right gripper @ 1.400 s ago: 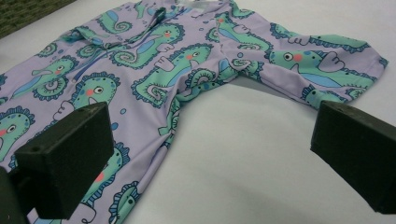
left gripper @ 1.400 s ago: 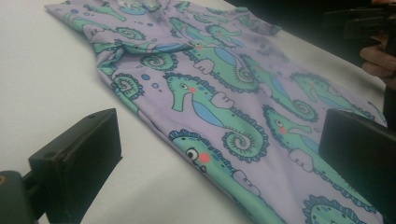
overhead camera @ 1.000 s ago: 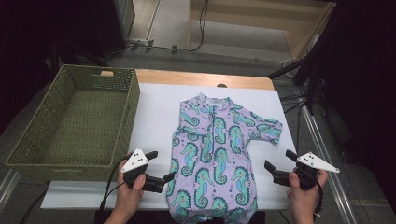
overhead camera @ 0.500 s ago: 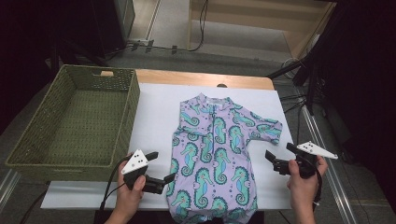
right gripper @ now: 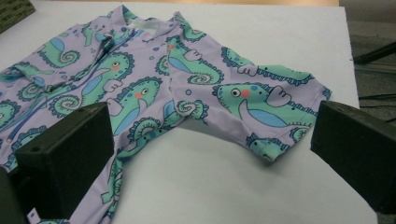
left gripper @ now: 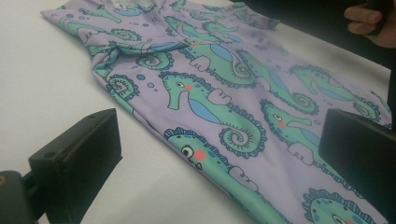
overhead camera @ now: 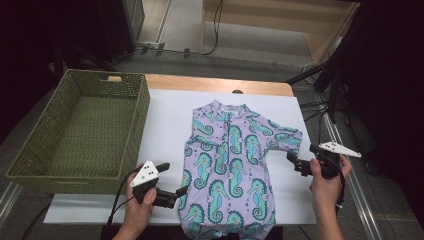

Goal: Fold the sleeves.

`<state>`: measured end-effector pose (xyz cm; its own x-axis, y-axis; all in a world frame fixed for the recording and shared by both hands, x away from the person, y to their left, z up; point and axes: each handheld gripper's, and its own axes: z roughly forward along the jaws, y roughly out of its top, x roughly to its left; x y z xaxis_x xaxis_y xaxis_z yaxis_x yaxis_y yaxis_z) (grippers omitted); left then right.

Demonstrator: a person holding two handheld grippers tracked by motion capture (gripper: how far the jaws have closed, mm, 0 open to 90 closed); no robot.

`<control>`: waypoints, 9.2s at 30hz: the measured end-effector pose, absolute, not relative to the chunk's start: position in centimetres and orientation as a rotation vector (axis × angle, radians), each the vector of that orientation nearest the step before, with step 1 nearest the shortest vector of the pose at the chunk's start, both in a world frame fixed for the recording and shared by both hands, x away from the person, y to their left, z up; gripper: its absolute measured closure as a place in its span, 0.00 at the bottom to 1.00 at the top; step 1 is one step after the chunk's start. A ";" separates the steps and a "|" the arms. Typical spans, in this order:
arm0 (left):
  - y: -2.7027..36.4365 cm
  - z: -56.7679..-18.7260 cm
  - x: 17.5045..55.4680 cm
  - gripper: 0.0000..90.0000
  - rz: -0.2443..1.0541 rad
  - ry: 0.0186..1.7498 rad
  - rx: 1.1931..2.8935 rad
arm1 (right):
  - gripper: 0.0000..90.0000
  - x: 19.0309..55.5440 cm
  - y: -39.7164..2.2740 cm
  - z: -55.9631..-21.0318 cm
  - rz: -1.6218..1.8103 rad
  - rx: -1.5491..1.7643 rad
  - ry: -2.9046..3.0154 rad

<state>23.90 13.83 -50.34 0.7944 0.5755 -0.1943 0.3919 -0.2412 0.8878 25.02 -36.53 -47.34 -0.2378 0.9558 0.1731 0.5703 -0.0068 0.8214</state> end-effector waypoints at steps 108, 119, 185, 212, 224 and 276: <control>13.6 -50.4 23.7 0.00 0.219 0.720 1.871 | 0.94 35.5 -29.4 -45.8 1.070 1.603 1.776; 13.7 -50.4 23.7 0.00 0.215 0.717 1.871 | 0.94 37.1 -24.1 -47.2 1.044 1.547 1.880; 13.6 -50.4 23.7 0.00 0.225 0.713 1.881 | 0.98 36.2 -23.1 -49.5 1.095 1.511 2.058; 13.6 -50.4 23.7 0.00 0.225 0.710 1.881 | 0.98 35.8 -22.2 -51.0 1.057 1.589 2.200; 13.6 -50.4 23.7 0.00 0.226 0.709 1.882 | 0.97 34.4 -20.7 -51.6 1.045 1.502 2.256; 13.4 -50.4 23.6 0.00 0.245 0.701 1.899 | 0.00 21.2 -29.1 -48.1 1.318 1.262 1.964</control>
<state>23.60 13.40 -50.36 0.8073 0.5720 -0.1449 0.3578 -0.2793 0.8910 21.18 -29.13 -48.10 -0.4755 0.8725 0.1124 0.4348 0.1221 0.8922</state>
